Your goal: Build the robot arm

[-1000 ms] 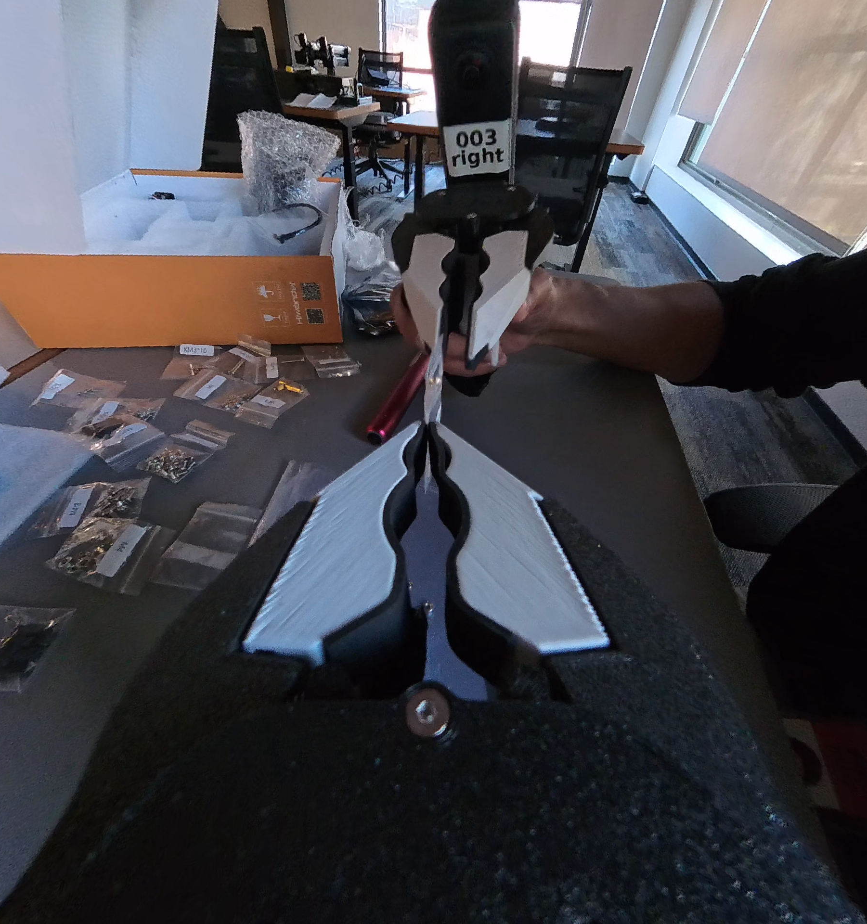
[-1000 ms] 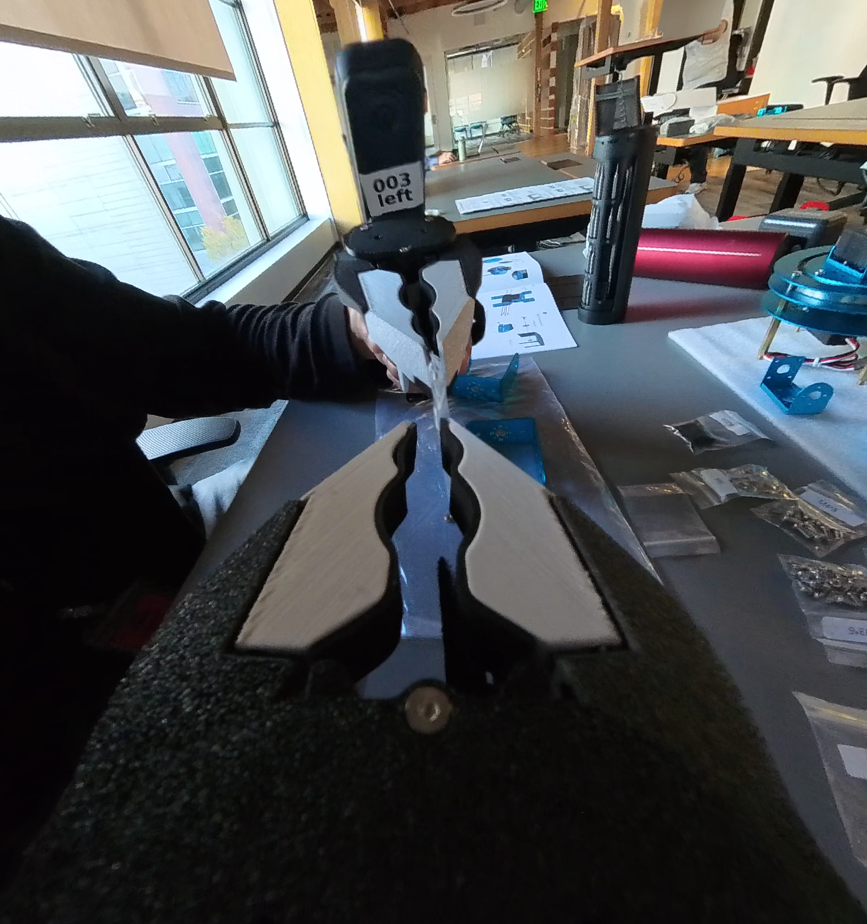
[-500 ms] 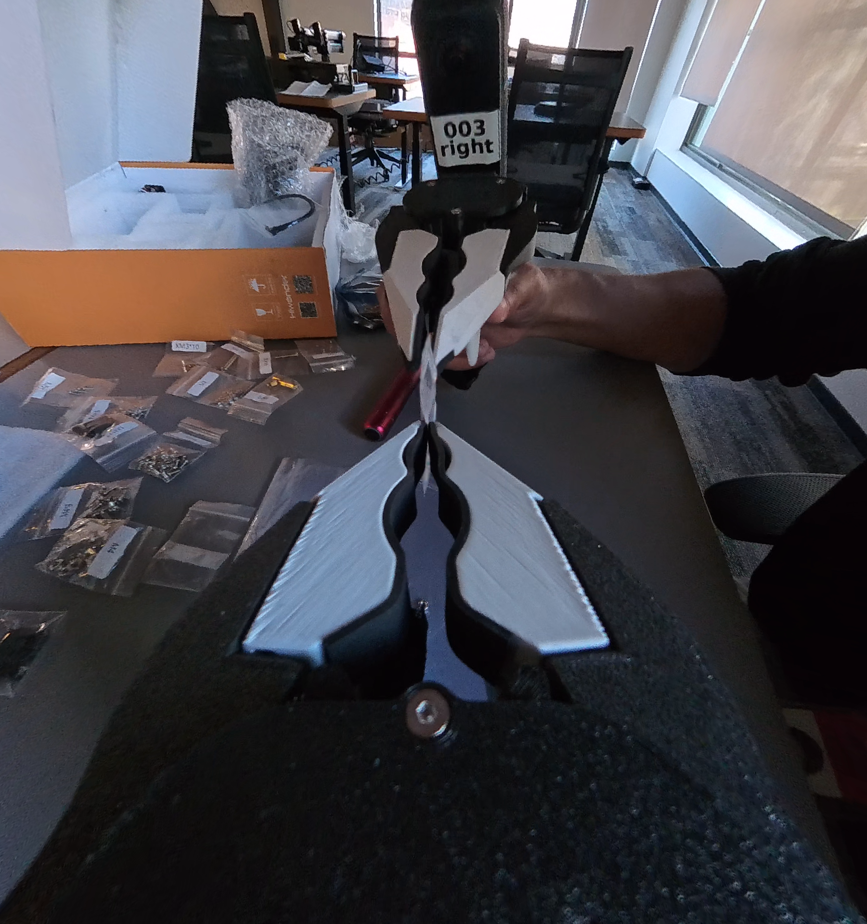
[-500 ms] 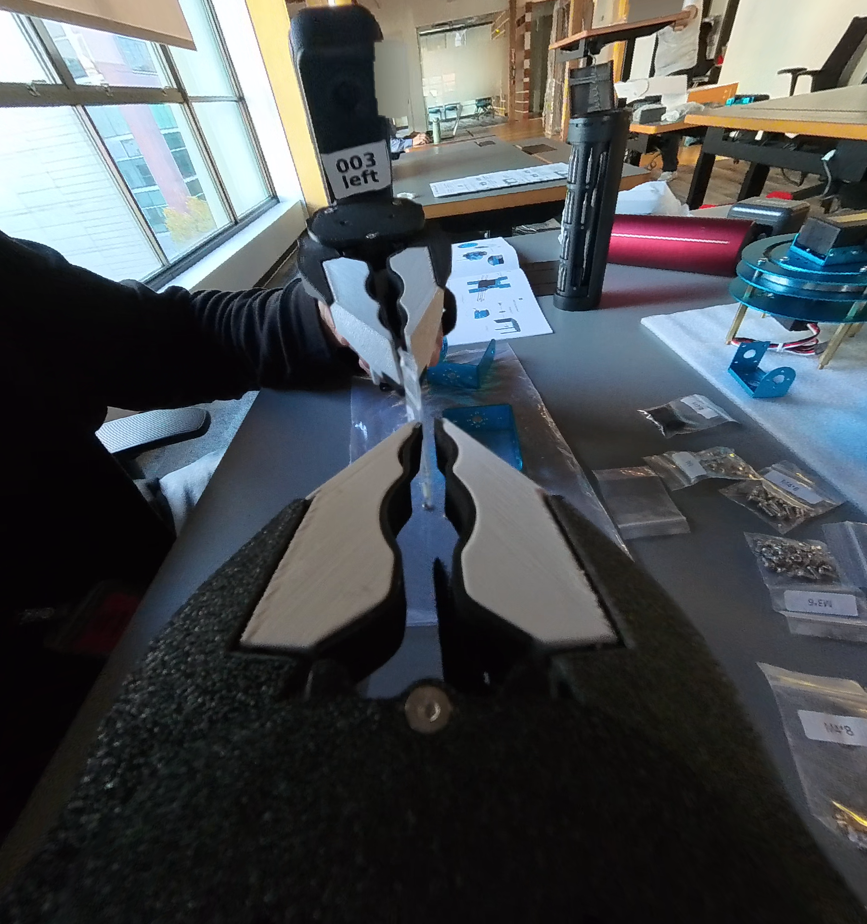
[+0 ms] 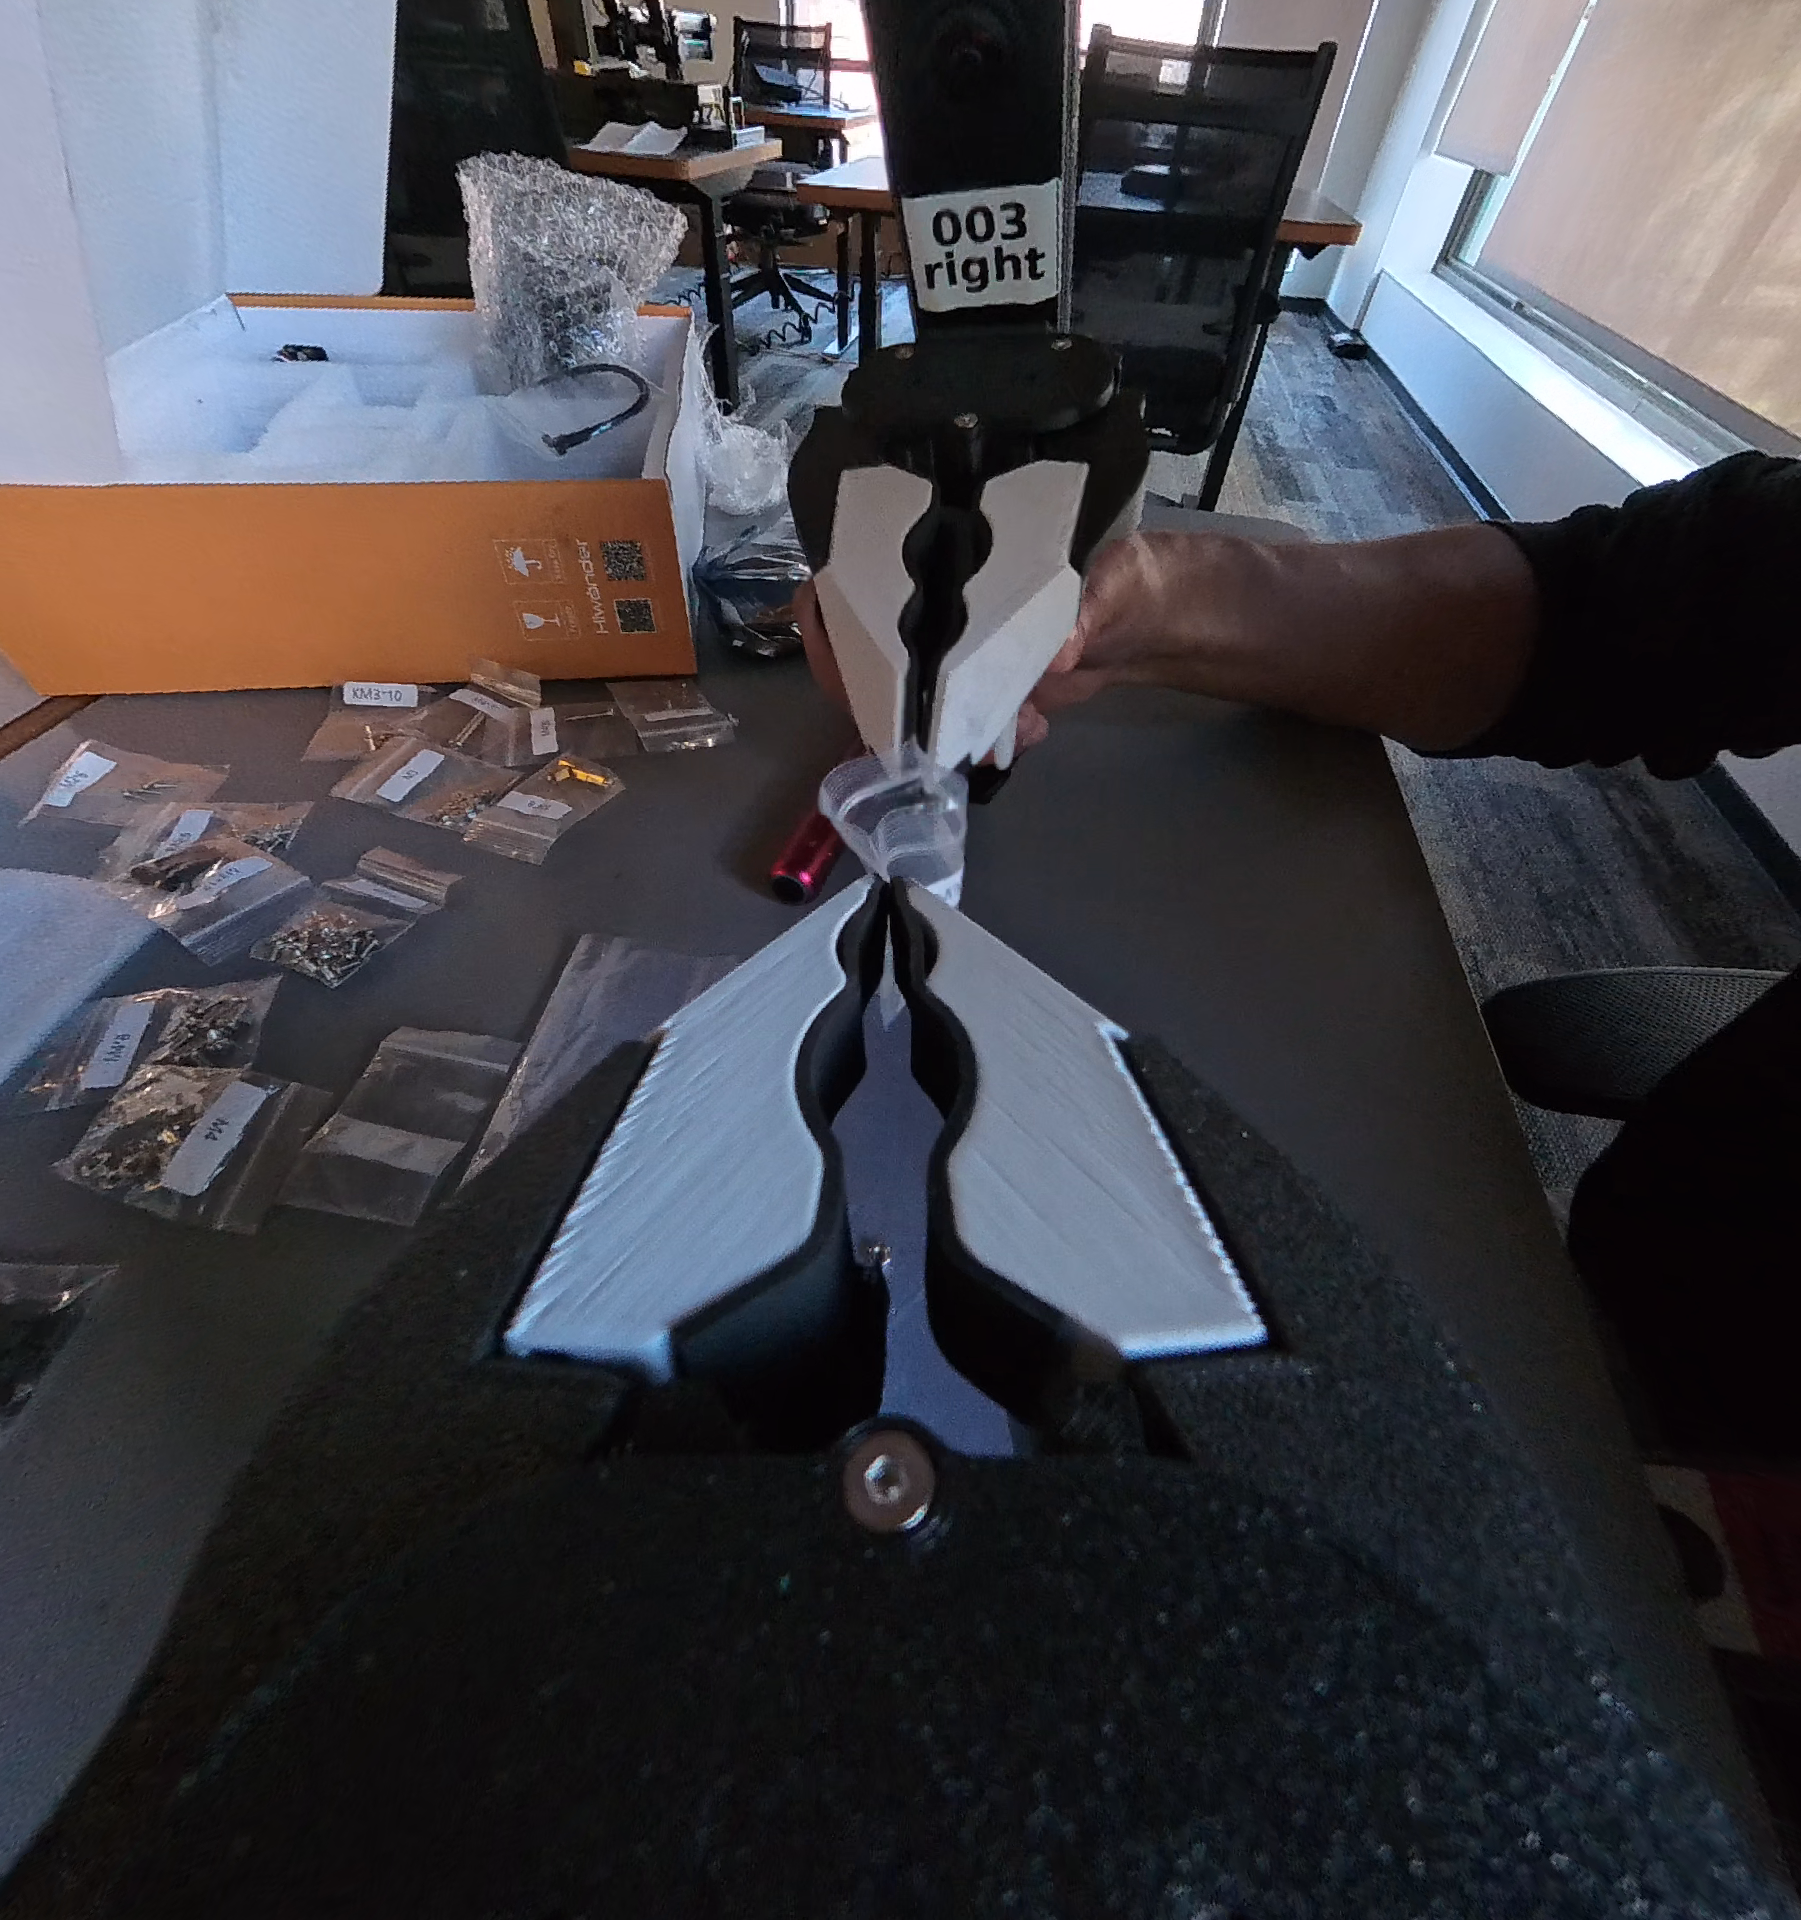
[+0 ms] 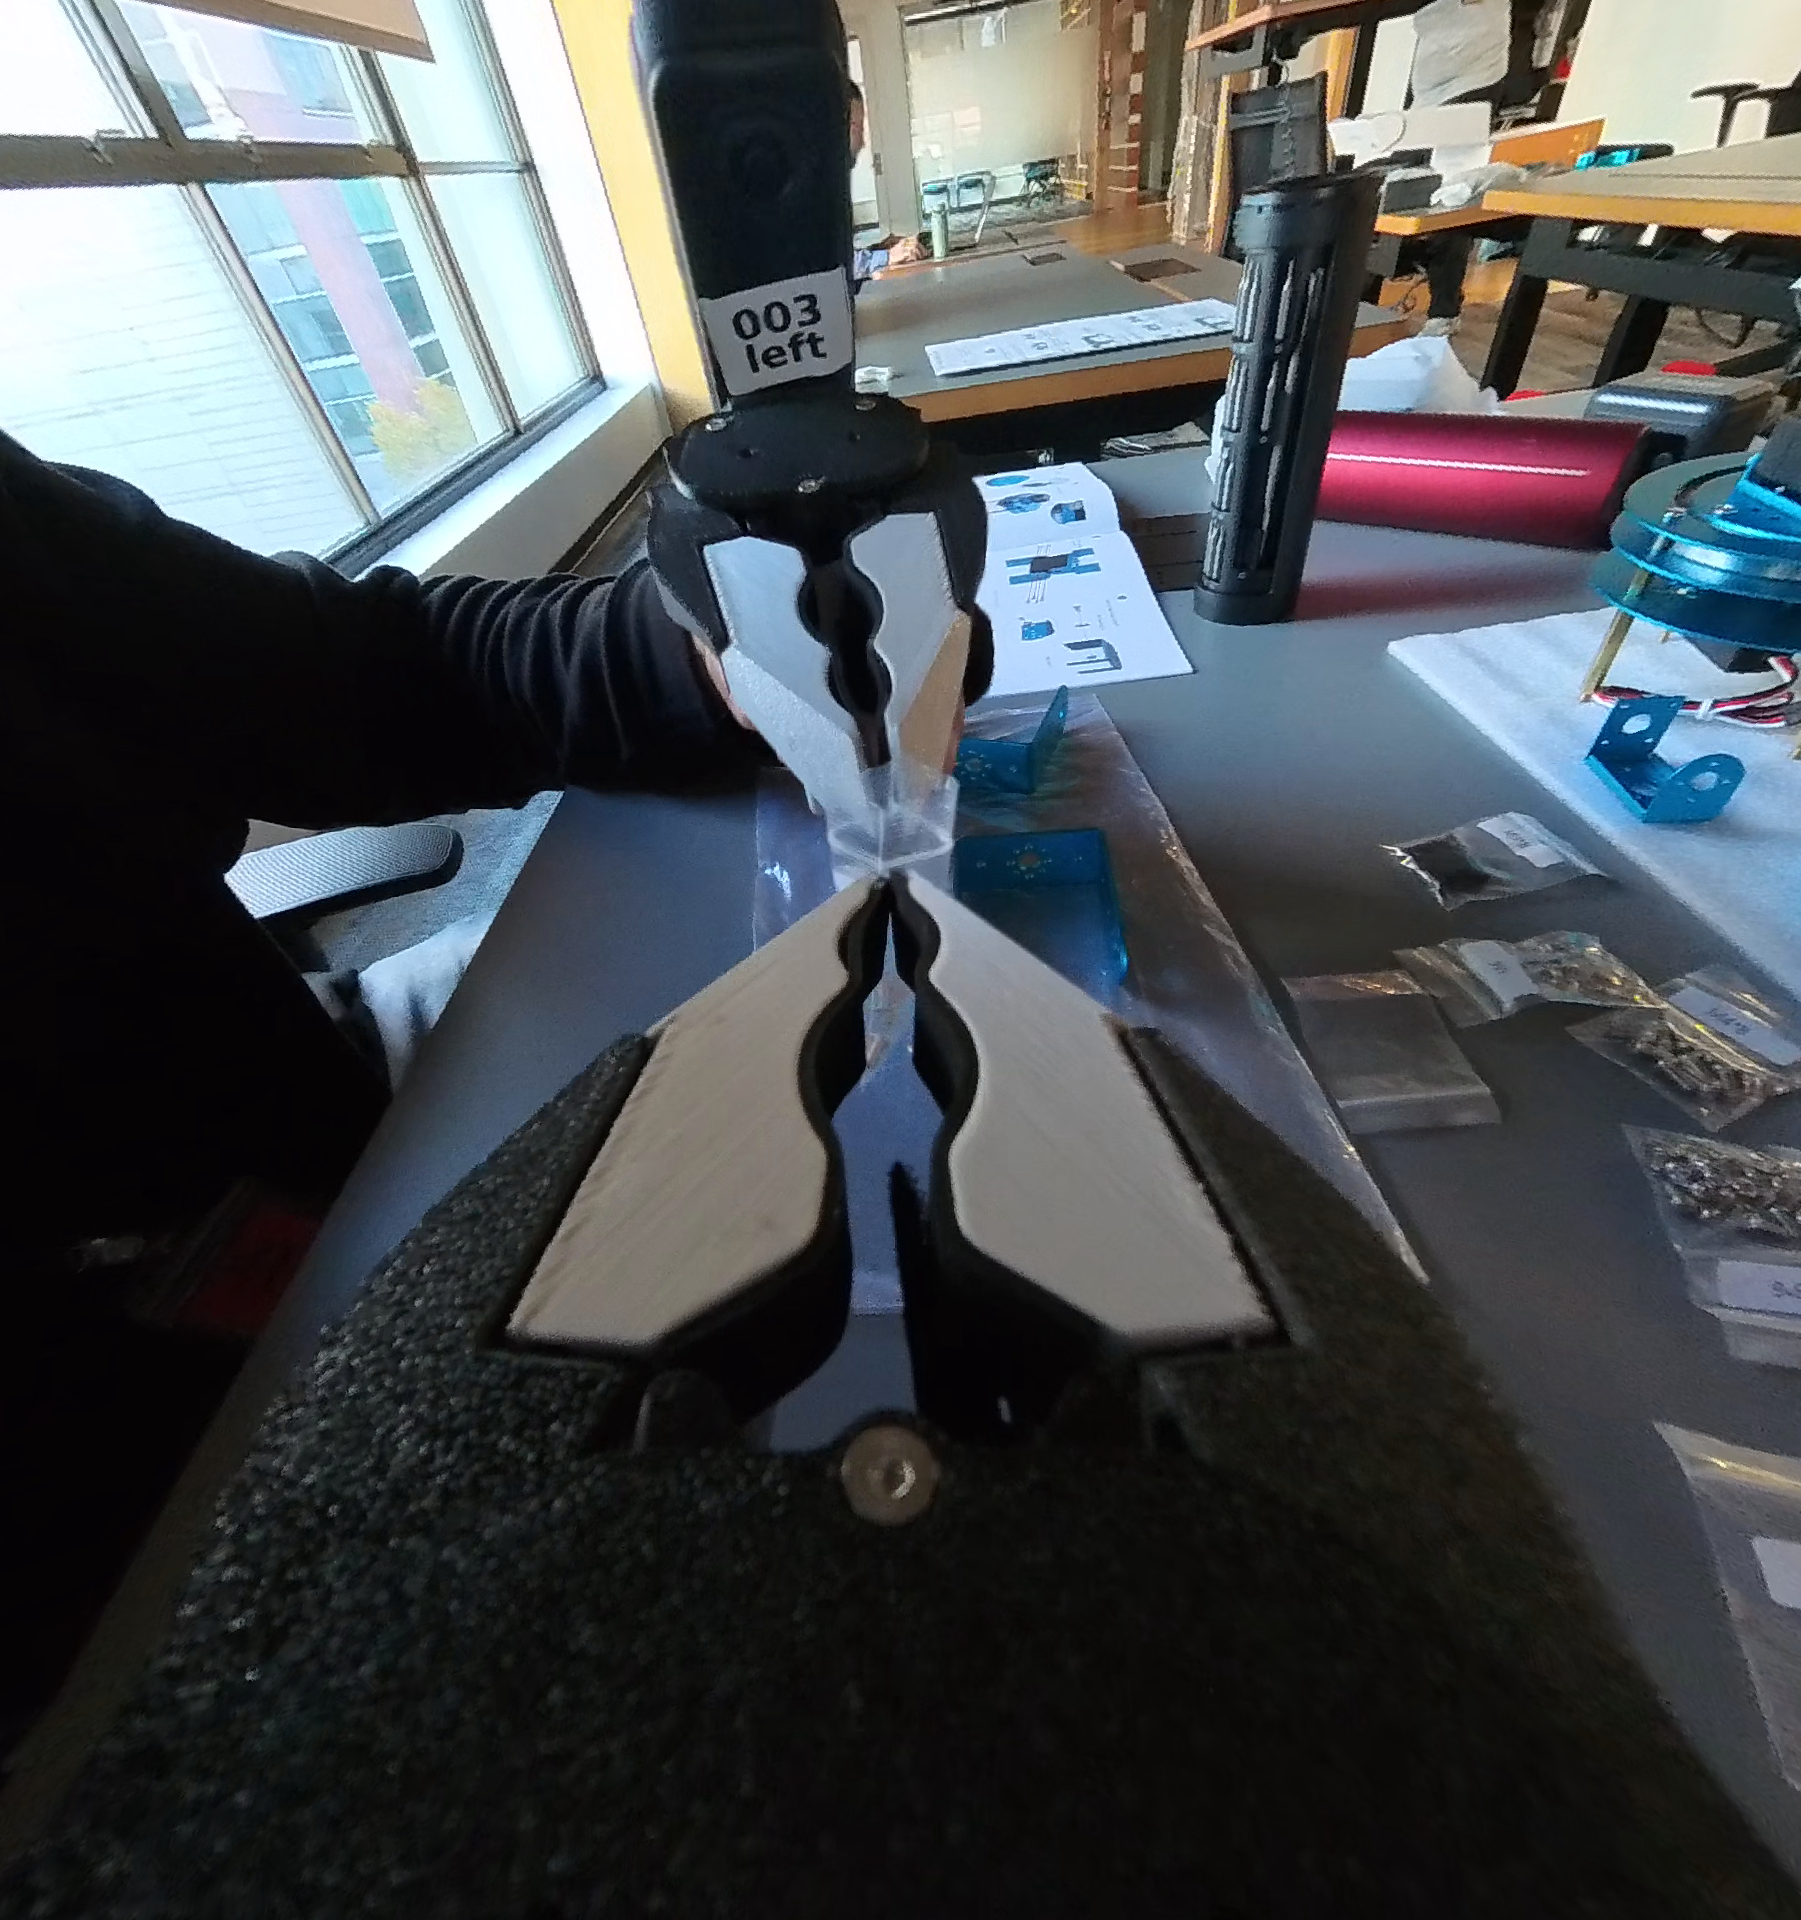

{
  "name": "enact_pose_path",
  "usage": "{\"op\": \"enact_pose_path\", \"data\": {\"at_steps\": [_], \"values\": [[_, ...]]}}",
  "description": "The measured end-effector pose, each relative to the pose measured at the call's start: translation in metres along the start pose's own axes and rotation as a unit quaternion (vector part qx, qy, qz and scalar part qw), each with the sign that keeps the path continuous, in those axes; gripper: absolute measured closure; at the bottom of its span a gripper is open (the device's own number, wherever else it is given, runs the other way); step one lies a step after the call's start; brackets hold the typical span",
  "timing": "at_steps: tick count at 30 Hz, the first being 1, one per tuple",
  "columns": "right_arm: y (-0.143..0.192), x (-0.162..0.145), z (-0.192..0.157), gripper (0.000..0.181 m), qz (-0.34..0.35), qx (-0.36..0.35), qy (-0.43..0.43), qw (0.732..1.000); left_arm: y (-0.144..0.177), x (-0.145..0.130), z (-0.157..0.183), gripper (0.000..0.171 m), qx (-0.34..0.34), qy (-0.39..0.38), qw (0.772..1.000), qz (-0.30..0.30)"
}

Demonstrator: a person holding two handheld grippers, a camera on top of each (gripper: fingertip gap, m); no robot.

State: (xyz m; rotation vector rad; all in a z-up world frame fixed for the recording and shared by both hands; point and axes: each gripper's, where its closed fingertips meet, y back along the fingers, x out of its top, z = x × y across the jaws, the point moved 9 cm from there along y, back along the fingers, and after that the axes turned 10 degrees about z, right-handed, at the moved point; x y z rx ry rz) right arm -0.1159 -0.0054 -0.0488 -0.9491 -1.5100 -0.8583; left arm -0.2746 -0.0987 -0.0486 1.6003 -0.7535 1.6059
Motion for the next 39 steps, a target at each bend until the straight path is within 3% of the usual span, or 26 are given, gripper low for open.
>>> {"op": "enact_pose_path", "data": {"at_steps": [7,11,15,18,21,24,33,39], "values": [[-0.005,-0.003,-0.002,0.181,-0.012,-0.003,0.01,1.0,0.003,-0.001,-0.001,0.171,0.015,-0.013,1.0,-0.005],[0.002,0.0,0.003,0.173,-0.034,-0.026,0.02,0.999,0.023,0.002,0.005,0.171,0.04,-0.025,0.999,-0.011],[0.006,-0.016,0.011,0.163,-0.154,-0.098,0.033,0.983,0.058,0.002,0.029,0.171,0.122,-0.06,0.99,-0.026],[-0.006,-0.037,0.006,0.161,-0.238,-0.105,0.041,0.965,0.078,-0.007,0.05,0.171,0.205,-0.08,0.975,-0.033],[-0.019,-0.053,0.007,0.161,-0.296,-0.112,0.033,0.948,0.084,-0.018,0.065,0.171,0.245,-0.076,0.966,-0.024],[-0.024,-0.058,0.012,0.17,-0.308,-0.133,0.028,0.942,0.08,-0.023,0.068,0.171,0.248,-0.076,0.966,-0.024],[-0.023,-0.059,0.021,0.174,-0.312,-0.119,0.001,0.943,0.062,-0.035,0.065,0.171,0.22,-0.097,0.971,-0.01],[-0.032,-0.052,0.023,0.177,-0.373,-0.12,0.012,0.92,0.061,-0.033,0.069,0.171,0.22,-0.108,0.969,0.014]]}}
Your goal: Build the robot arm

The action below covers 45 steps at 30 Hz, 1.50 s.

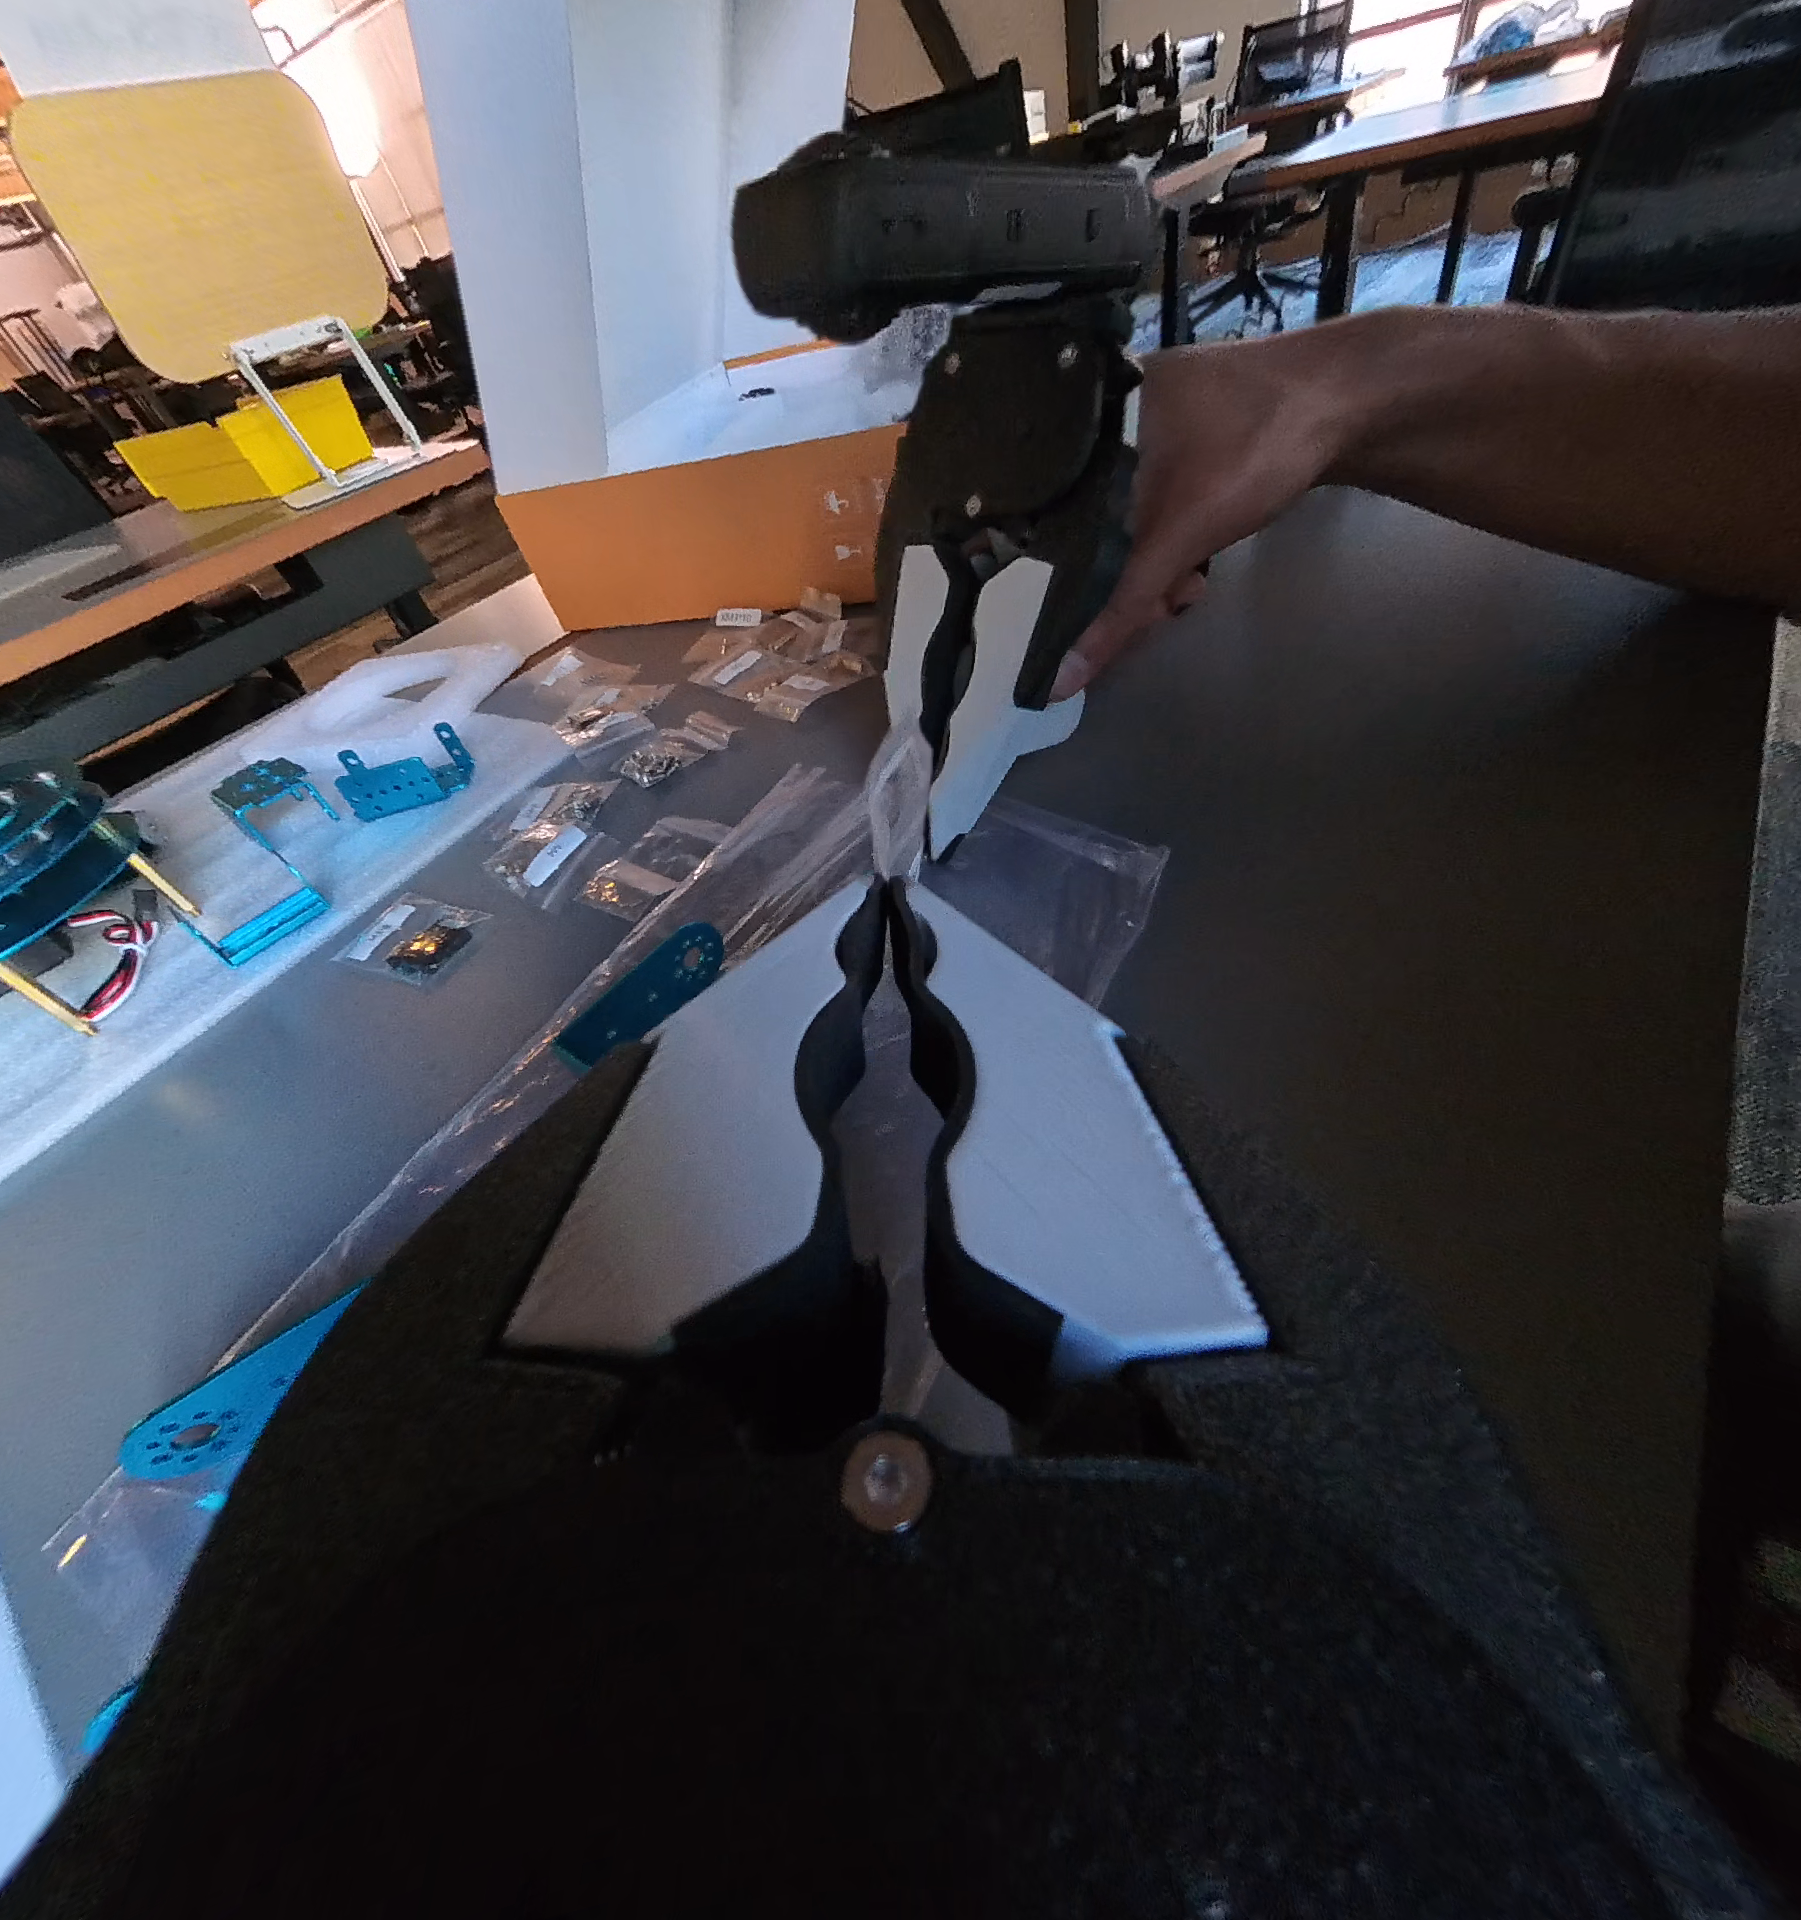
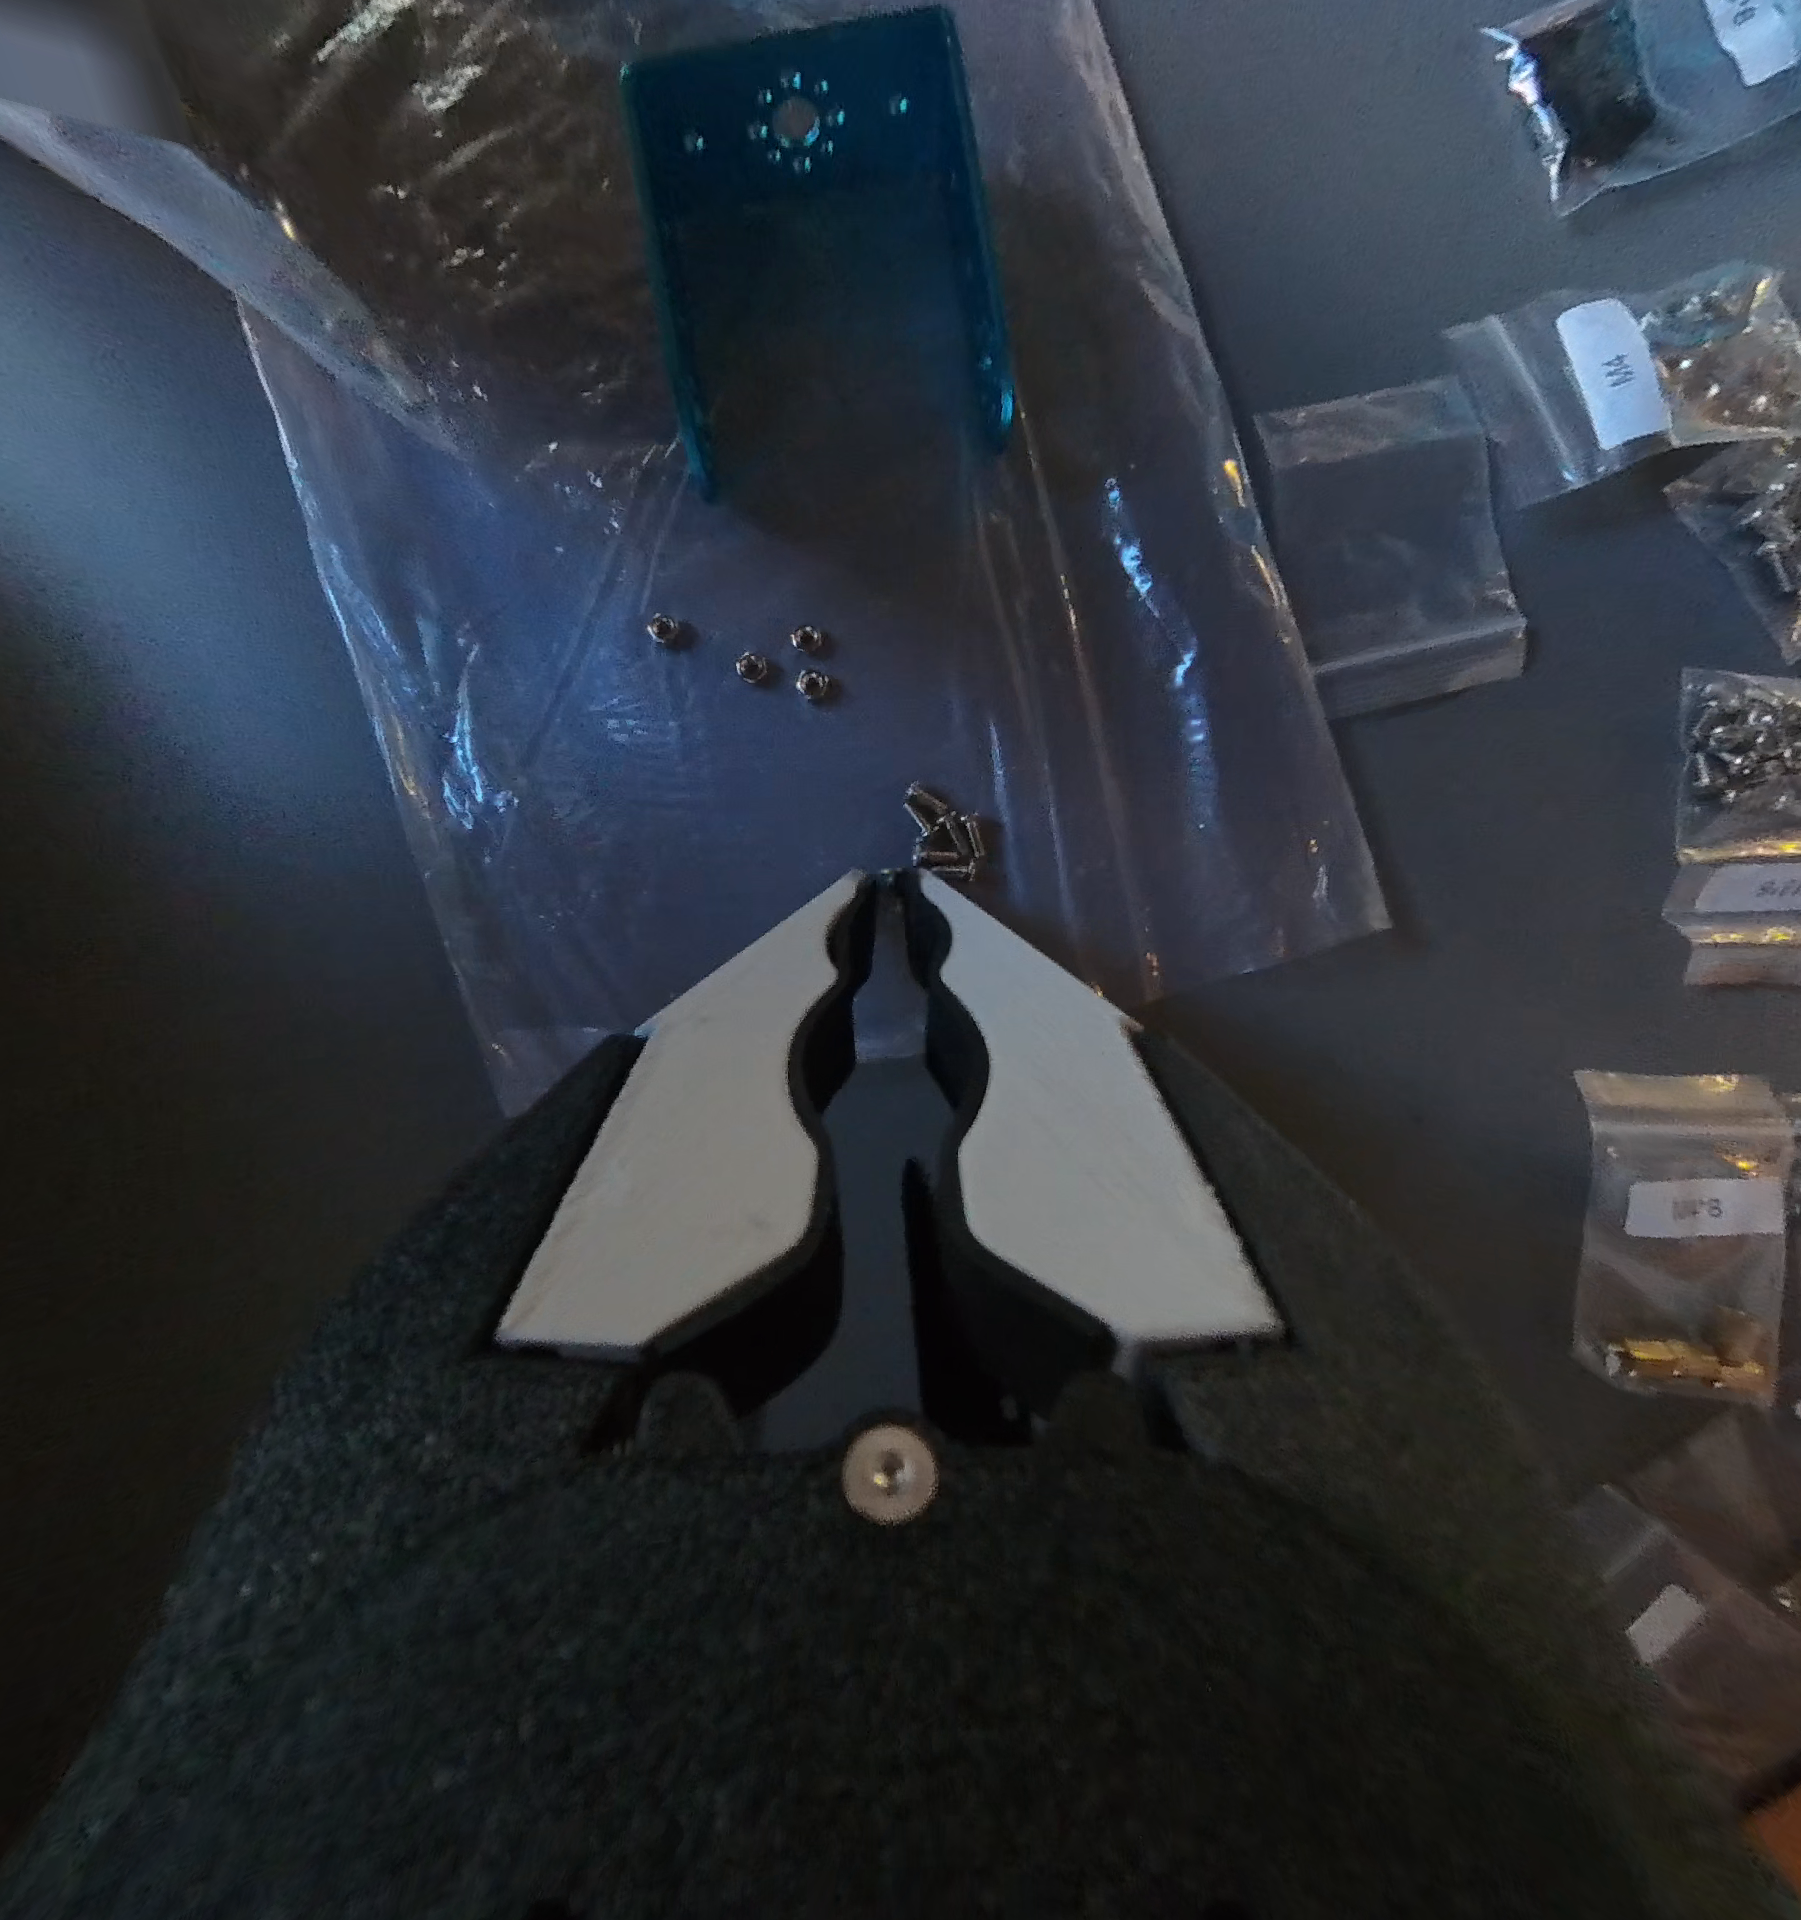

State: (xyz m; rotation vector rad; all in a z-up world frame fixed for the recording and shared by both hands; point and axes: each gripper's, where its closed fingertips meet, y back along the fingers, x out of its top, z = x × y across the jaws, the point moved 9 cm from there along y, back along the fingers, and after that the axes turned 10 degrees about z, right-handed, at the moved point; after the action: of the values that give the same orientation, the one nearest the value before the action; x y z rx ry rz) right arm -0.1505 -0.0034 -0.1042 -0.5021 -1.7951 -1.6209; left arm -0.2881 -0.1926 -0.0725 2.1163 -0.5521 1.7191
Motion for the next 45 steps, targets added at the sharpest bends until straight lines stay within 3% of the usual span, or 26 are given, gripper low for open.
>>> {"op": "enact_pose_path", "data": {"at_steps": [6,9,11,13,15,17,26,45], "values": [[-0.004,0.014,-0.001,0.179,-0.088,0.008,0.038,0.995,-0.001,0.0,0.0,0.171,-0.009,-0.001,1.0,-0.003],[-0.001,0.017,0.001,0.179,-0.096,-0.001,0.056,0.994,-0.005,0.0,-0.004,0.171,-0.009,0.008,1.0,-0.012],[0.01,0.024,-0.001,0.18,-0.053,0.009,0.049,0.997,-0.006,0.0,-0.004,0.171,-0.012,0.016,1.0,-0.014],[0.026,0.045,-0.011,0.18,0.036,0.041,0.052,0.997,-0.007,-0.001,-0.003,0.171,-0.018,0.022,0.999,-0.02],[0.043,0.071,-0.029,0.18,0.134,0.09,0.07,0.984,-0.009,-0.003,-0.003,0.171,-0.019,0.028,0.999,-0.027],[0.052,0.09,-0.046,0.18,0.177,0.139,0.089,0.97,-0.011,-0.003,-0.003,0.171,-0.021,0.033,0.999,-0.033],[0.033,0.098,-0.055,0.179,0.093,0.142,0.135,0.976,-0.013,-0.002,-0.004,0.171,-0.024,0.056,0.998,-0.034],[0.026,0.1,-0.055,0.179,0.058,0.132,0.147,0.979,-0.014,-0.002,-0.002,0.171,-0.034,0.058,0.997,-0.033]]}}
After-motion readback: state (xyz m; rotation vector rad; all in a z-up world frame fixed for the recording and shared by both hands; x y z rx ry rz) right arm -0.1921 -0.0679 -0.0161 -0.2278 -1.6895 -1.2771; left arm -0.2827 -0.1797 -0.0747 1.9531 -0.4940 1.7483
